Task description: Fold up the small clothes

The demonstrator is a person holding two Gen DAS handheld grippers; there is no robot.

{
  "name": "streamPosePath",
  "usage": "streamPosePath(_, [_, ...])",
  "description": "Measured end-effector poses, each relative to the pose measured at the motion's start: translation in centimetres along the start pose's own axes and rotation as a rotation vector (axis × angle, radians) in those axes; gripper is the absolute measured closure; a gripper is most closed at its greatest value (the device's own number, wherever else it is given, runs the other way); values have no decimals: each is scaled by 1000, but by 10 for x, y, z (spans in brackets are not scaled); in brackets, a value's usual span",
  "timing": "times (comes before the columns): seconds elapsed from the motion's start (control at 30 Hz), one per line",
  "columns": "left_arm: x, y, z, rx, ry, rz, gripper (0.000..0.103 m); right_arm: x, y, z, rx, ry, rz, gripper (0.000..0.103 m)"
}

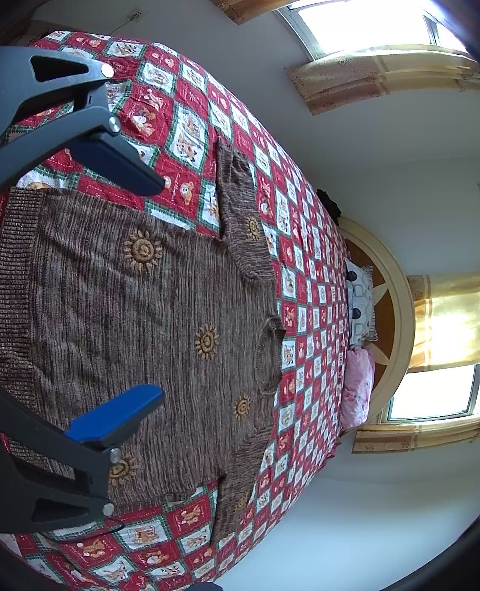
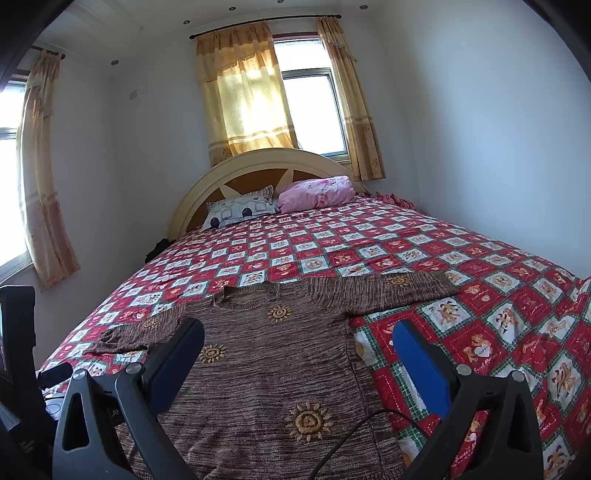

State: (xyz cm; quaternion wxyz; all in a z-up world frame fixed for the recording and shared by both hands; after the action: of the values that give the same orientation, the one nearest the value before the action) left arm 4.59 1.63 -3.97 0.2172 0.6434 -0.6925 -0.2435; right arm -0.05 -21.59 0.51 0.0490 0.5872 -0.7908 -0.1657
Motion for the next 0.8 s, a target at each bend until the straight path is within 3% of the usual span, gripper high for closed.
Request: streamPosePath(0.8, [-1,1,-1,3,1,1,0,-4,-3,3,-12,7,4,1])
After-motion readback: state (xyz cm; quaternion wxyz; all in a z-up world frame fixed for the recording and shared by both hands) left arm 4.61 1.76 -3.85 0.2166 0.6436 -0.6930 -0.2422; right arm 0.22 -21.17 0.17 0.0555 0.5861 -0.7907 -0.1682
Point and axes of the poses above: each gripper's, at about its wrist camera, not at the fingertips, and y roughly against the way its jaws point, x to its right, z to its underside, the point moved 4 cm from there along -y, roughly the way its jaws point, and after that the axes turned 4 degrees about y, right-handed, at the moved point
